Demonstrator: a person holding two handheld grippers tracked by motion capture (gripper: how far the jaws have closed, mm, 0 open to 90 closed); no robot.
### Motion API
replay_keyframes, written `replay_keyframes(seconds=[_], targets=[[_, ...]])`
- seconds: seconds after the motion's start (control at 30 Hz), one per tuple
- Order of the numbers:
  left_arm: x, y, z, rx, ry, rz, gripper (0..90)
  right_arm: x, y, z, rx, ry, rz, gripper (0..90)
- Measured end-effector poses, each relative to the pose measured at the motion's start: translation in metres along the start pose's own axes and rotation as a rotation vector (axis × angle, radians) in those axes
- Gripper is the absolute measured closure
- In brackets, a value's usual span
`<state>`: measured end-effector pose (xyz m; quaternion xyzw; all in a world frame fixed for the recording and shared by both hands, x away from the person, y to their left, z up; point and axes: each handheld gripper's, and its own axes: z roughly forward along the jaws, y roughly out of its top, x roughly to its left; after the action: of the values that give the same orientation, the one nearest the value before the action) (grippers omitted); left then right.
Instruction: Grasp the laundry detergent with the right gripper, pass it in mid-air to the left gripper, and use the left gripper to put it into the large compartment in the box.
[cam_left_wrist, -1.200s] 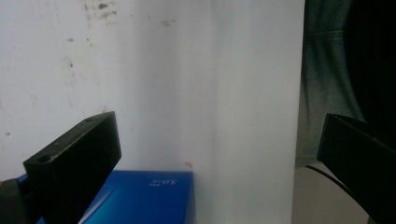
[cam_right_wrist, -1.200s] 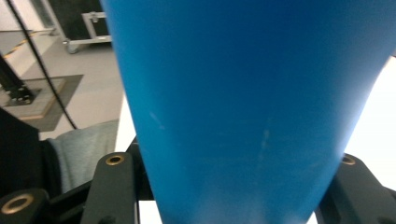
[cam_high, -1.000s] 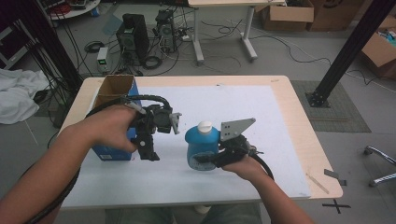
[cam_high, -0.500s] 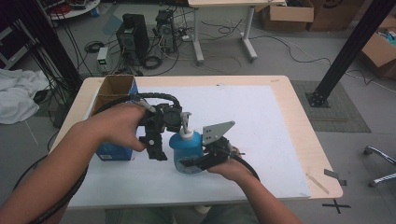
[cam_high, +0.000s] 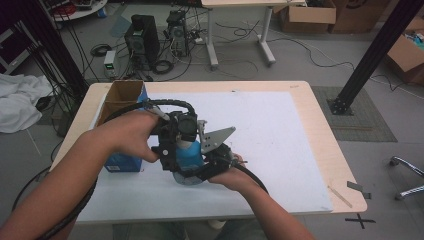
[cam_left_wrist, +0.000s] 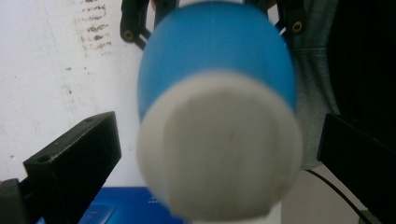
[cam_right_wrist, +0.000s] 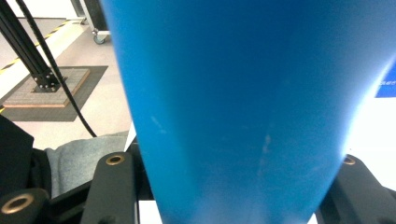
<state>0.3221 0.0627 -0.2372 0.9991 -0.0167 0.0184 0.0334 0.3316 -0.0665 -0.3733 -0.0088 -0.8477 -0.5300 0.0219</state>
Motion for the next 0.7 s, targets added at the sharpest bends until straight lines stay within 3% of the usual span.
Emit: replay_keyframes(seconds=[0.27,0.7], targets=[[0.000,-0.001,0.004,0.003,0.002,-0.017,0.3,0.000,0.005,0.008,-0.011,0.004,-0.018,44.4],[0.001,-0.003,0.012,0.015,-0.006,-0.031,6.6,0.001,0.006,0.013,-0.001,0.013,-0.005,44.4]])
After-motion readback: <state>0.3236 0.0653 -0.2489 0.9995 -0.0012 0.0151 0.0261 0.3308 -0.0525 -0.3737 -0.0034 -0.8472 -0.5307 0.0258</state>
